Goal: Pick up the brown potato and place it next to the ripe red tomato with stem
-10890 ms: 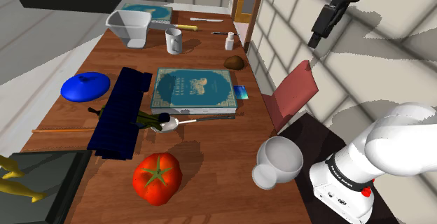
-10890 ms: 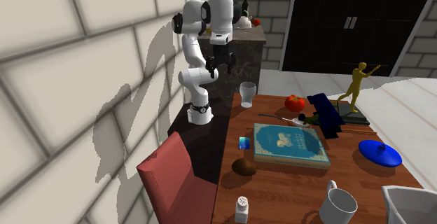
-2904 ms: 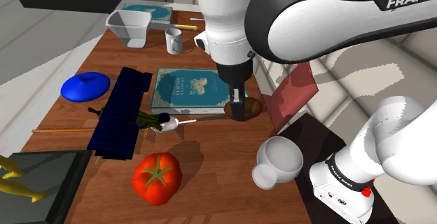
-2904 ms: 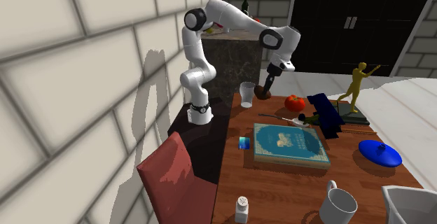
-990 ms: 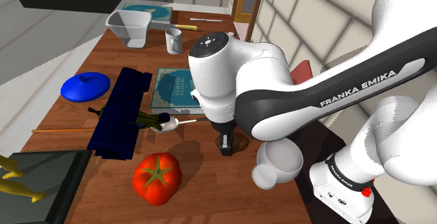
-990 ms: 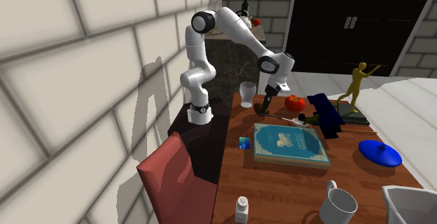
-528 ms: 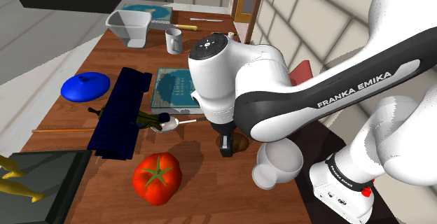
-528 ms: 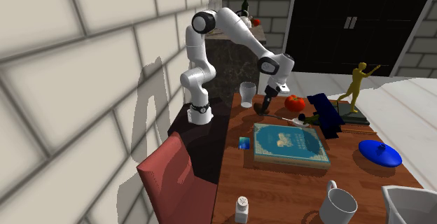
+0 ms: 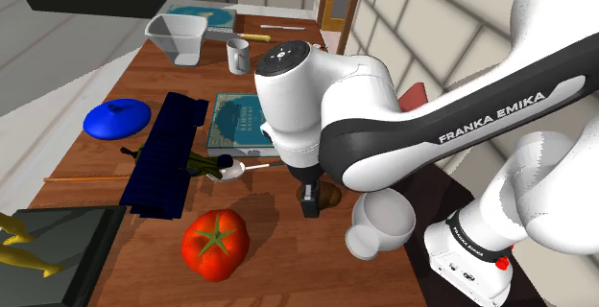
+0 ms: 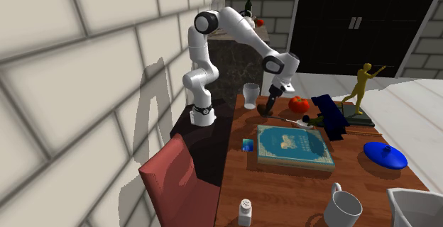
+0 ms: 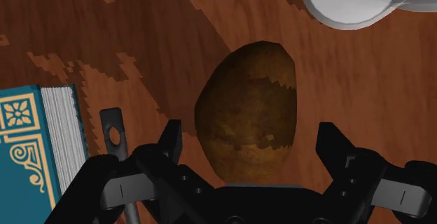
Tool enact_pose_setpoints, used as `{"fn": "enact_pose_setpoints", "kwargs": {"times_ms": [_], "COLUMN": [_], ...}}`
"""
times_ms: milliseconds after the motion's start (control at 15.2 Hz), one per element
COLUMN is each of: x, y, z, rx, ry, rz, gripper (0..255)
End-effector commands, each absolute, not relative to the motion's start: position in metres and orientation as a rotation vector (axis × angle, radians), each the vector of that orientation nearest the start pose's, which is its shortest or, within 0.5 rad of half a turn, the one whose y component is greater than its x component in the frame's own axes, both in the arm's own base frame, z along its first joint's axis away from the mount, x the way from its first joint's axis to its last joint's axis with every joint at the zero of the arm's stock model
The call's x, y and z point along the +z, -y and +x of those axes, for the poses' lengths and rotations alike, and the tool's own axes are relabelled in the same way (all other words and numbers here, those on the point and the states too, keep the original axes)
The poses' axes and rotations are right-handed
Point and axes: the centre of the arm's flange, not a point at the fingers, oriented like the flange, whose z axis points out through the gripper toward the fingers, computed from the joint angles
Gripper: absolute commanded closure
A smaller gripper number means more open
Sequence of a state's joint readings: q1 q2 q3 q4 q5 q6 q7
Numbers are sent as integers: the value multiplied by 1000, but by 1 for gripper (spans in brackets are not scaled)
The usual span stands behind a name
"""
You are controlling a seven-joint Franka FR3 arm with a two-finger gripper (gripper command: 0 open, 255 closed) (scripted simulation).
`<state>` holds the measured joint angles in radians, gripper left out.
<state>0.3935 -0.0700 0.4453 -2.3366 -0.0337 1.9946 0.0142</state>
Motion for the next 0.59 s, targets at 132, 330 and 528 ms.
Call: {"fn": "enact_pose_setpoints", "kwargs": {"times_ms": [132, 330, 528], "x": [375, 375, 375], "y": [-352, -352, -352], "z": [316, 316, 316], "rx": [382, 382, 382], "ry": [1337, 1337, 1337], "rz": [-3004, -3004, -3004], "gripper": [0, 0, 0]}}
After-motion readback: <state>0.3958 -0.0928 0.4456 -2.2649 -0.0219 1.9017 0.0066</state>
